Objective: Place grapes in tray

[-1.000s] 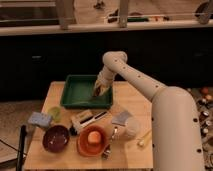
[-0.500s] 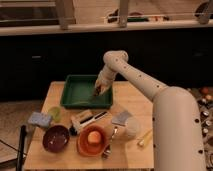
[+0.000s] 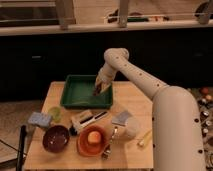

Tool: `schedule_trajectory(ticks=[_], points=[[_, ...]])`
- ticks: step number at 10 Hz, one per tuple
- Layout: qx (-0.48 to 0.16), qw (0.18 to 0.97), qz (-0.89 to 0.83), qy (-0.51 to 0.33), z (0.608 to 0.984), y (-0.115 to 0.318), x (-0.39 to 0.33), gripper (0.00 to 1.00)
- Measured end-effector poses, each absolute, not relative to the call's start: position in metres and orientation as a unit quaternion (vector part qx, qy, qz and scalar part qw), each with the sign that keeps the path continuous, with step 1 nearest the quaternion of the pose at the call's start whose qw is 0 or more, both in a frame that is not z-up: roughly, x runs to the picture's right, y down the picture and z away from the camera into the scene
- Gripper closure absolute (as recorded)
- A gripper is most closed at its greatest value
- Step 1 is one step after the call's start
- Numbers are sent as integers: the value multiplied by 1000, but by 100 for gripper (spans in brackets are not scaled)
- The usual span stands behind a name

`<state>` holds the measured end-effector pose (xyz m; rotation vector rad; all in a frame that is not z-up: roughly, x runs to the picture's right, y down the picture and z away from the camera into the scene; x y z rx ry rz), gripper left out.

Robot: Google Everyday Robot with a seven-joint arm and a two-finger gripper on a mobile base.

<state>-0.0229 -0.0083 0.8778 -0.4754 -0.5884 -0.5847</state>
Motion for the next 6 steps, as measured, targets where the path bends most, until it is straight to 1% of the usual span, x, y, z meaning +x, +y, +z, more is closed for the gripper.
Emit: schedule_trajectory(ticks=[6], points=[[-218,891,-285,-277,868,-25,-26,20]])
